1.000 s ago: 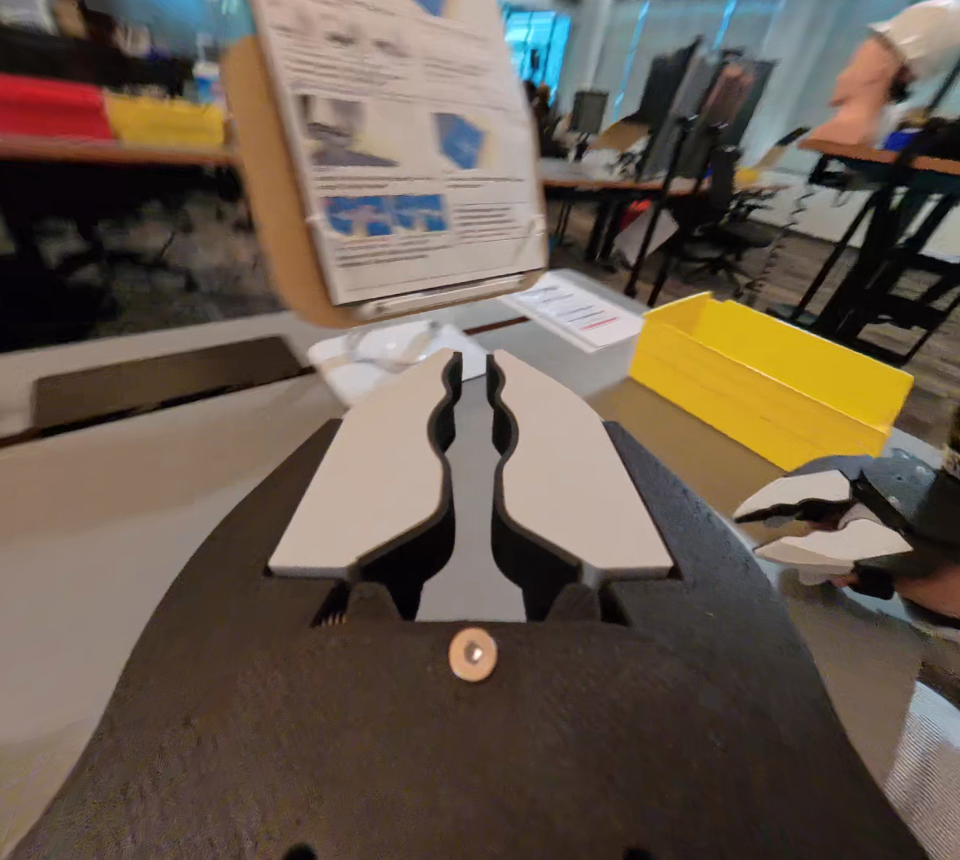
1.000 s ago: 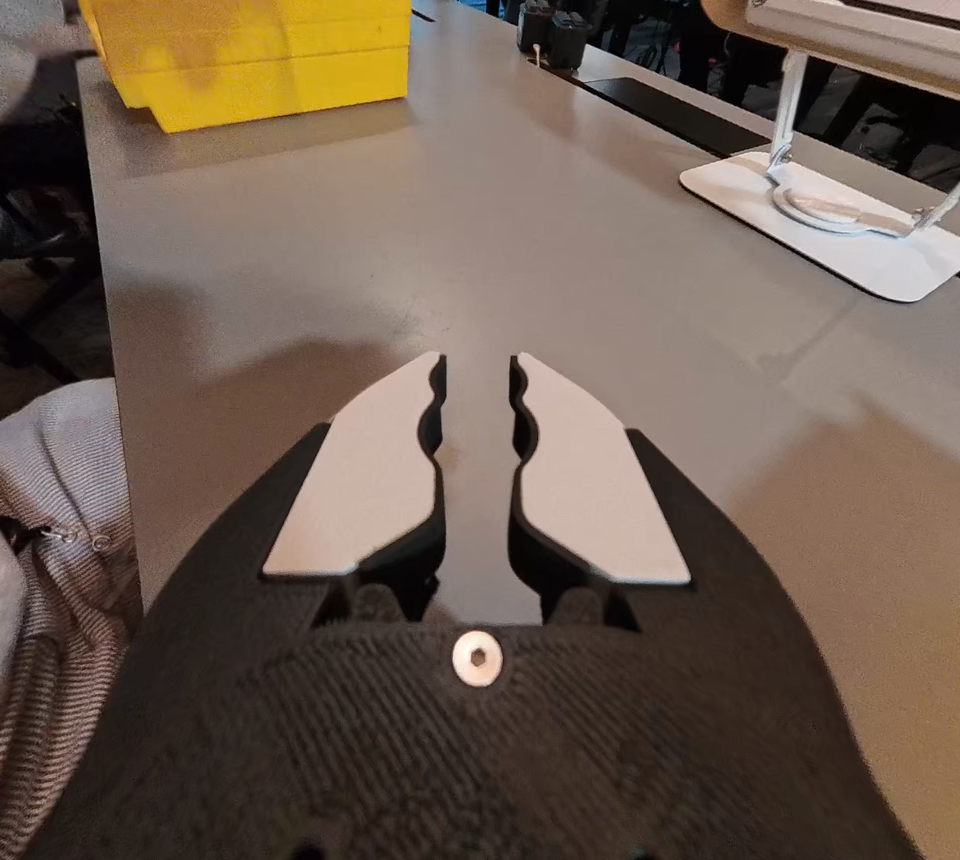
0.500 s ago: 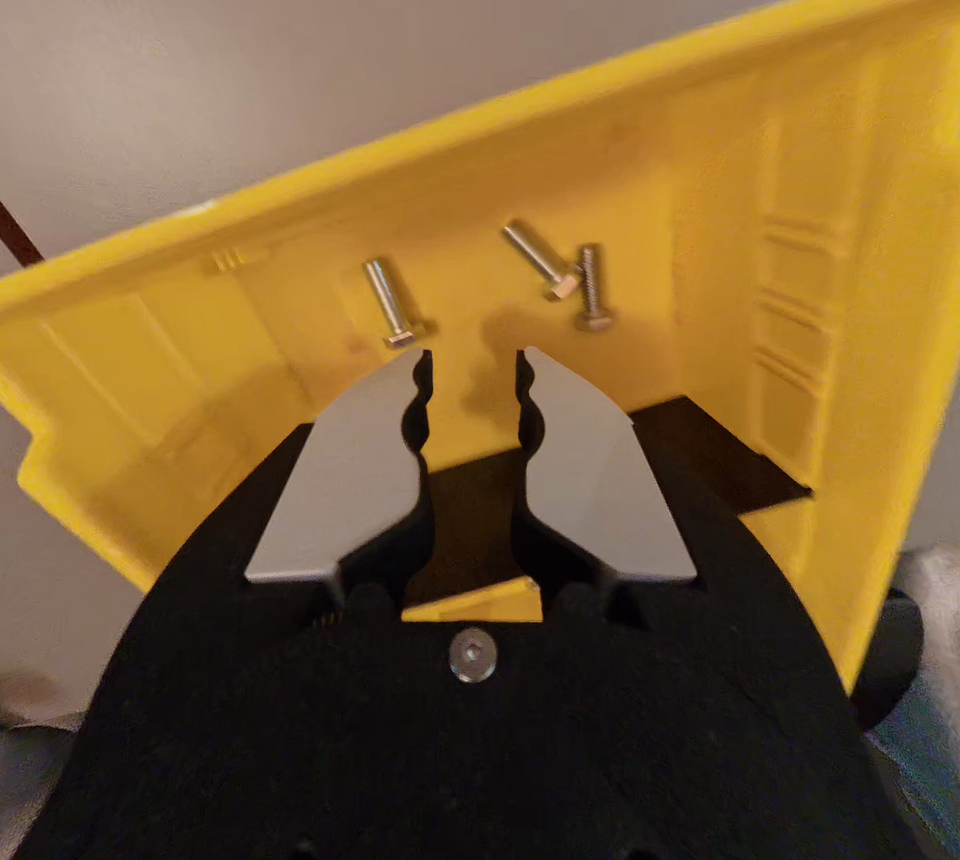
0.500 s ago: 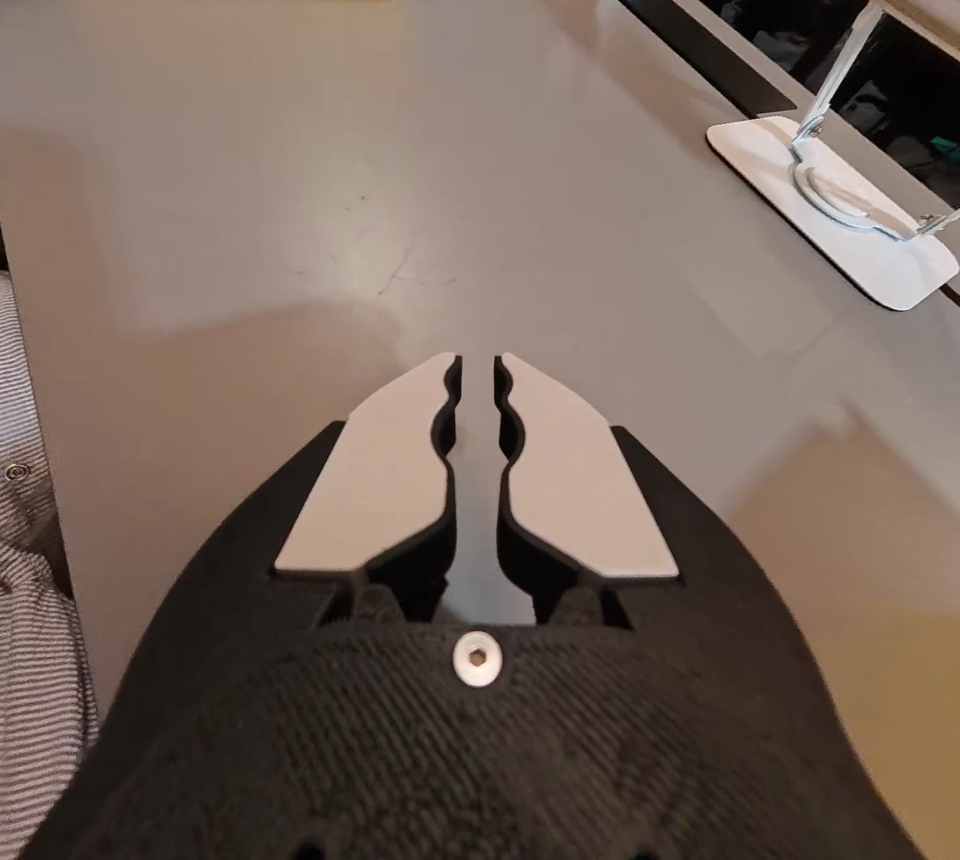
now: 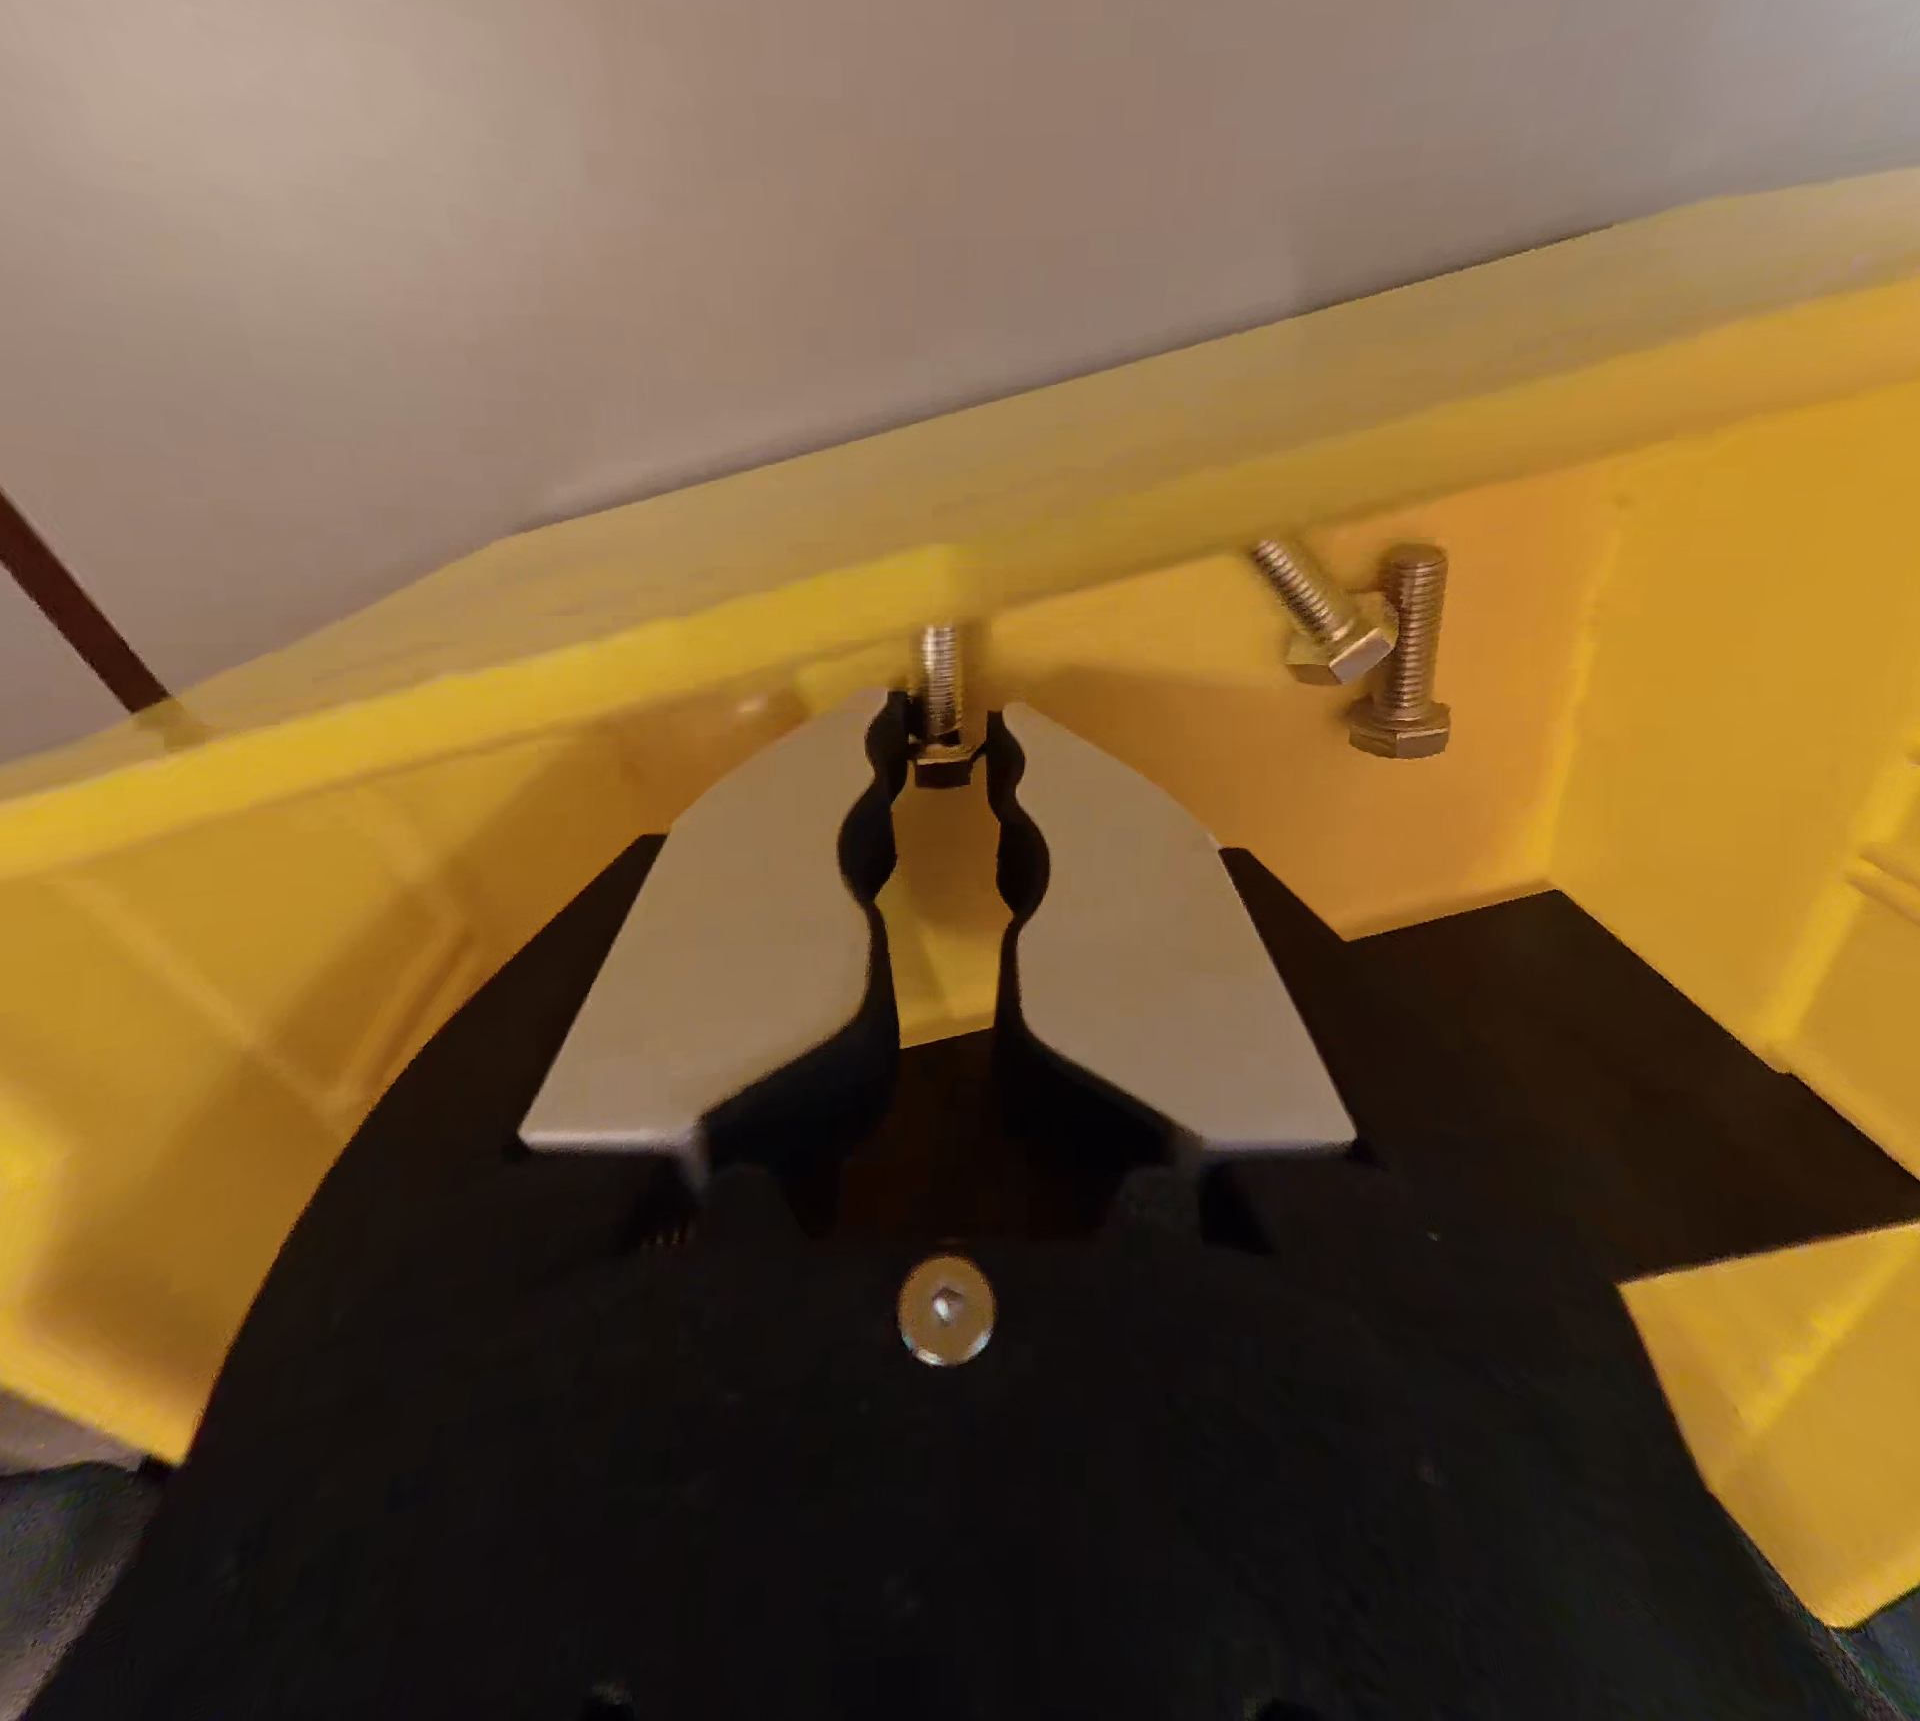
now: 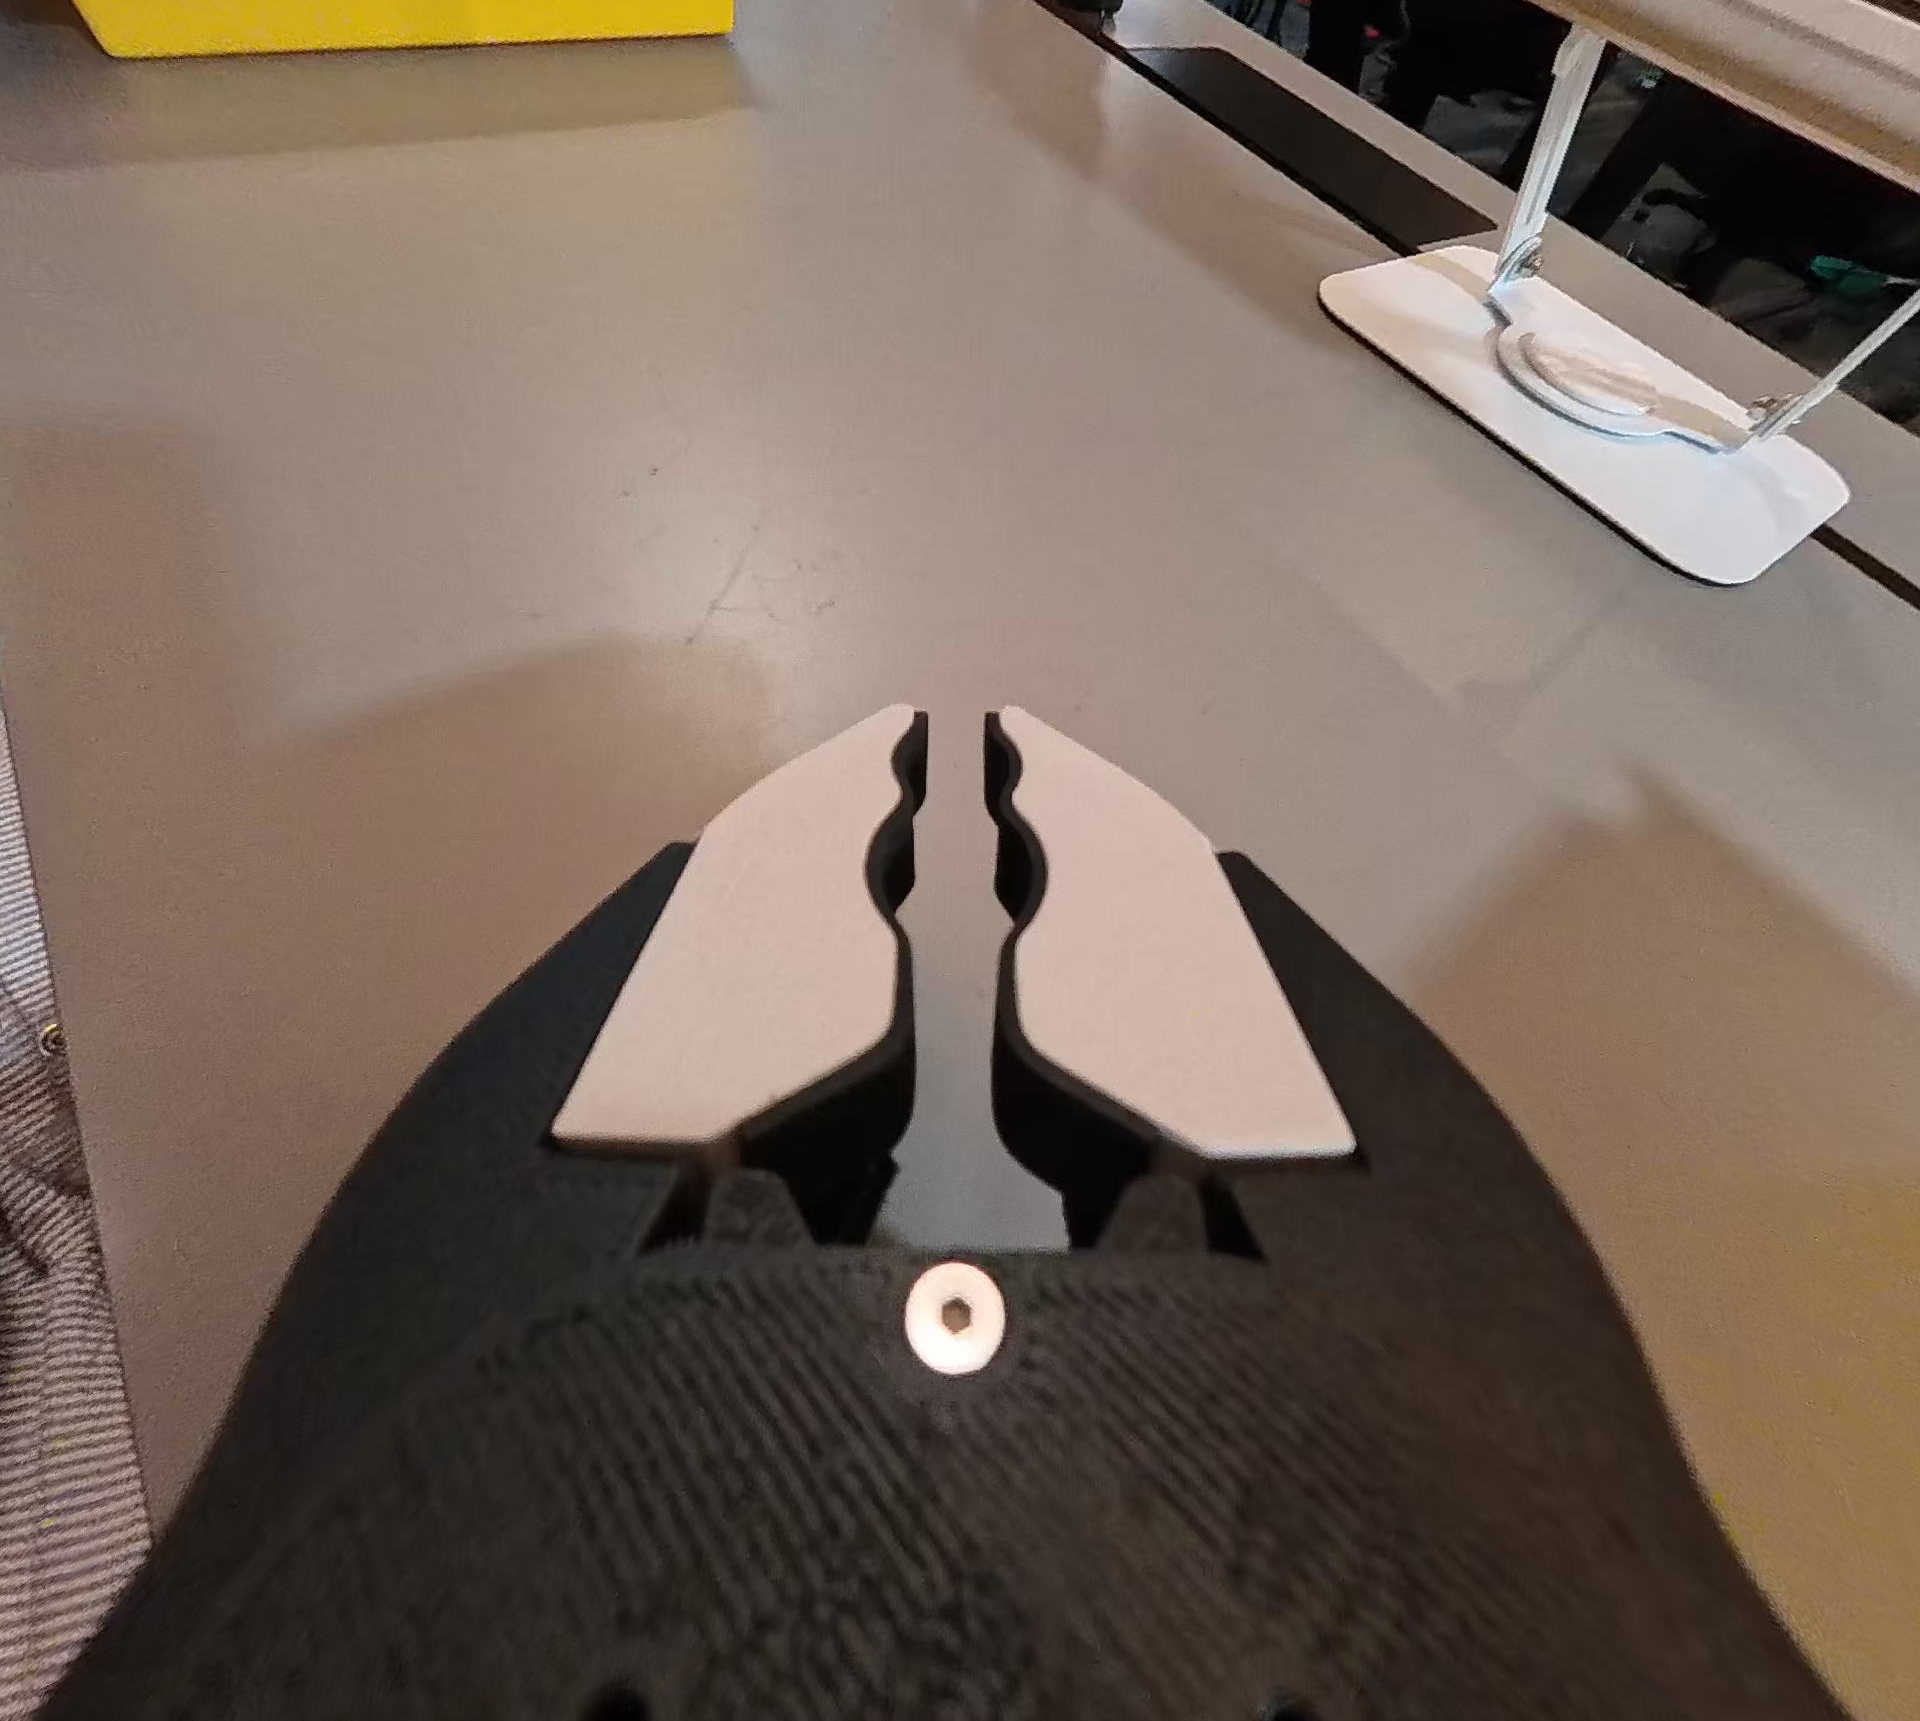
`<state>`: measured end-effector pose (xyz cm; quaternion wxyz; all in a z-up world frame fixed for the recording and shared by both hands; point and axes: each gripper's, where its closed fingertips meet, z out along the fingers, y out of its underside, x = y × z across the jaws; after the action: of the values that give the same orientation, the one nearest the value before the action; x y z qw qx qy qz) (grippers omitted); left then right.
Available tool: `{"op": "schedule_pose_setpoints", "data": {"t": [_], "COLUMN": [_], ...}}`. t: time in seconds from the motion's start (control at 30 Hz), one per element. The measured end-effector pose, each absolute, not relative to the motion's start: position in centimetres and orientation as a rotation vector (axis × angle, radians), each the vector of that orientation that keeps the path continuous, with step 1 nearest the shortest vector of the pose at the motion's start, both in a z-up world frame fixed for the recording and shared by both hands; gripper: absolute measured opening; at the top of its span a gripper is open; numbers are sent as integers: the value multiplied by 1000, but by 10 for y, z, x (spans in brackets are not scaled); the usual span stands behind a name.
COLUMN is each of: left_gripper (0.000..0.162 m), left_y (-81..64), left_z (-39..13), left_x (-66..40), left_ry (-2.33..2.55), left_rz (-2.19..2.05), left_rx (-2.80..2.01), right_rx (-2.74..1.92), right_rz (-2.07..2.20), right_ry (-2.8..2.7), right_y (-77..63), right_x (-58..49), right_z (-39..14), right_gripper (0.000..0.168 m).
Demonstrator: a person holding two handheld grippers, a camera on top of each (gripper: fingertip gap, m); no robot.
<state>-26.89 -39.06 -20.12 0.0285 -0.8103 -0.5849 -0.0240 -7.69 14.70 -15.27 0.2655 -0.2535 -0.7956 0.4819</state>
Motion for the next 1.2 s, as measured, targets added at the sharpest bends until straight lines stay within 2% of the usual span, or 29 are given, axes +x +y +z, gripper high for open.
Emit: {"op": "schedule_pose_setpoints", "data": {"t": [0.03,0.17,0.37,0.5,0.6,0.73,0.9,1.0,1.2], "left_gripper": [14,14,13,13,13,14,14,13,14], "left_y": [-390,-385,-344,-244,-147,-18,110,146,160], "left_z": [-199,-171,-75,-13,8,-4,-69,-85,-93], "left_x": [-269,-271,-265,-237,-196,-136,-81,-63,-36], "left_ry": [-1803,-1746,-1495,-1140,-894,-612,-537,-511,-392], "left_rz": [-67,33,267,298,266,171,-114,-145,-158], "left_rx": [-2498,-2464,-2251,-2024,-1888,-1762,-1622,-1530,-1533], "right_rx": [-685,-677,-684,-747,-793,-750,-715,-768,-786], "right_rz": [1304,1300,1351,1492,1632,1735,1801,1984,2057], "right_ry": [-2148,-2149,-2133,-2097,-2061,-2003,-1971,-1906,-1889], "right_y": [147,150,154,153,150,148,152,155,158], "right_x": [-77,-76,-72,-70,-62,-51,-42,-35,-32], "right_z": [-152,-152,-148,-137,-124,-104,-96,-82,-81], "right_gripper": [10,10,9,8,10,12,18,27,27]}}
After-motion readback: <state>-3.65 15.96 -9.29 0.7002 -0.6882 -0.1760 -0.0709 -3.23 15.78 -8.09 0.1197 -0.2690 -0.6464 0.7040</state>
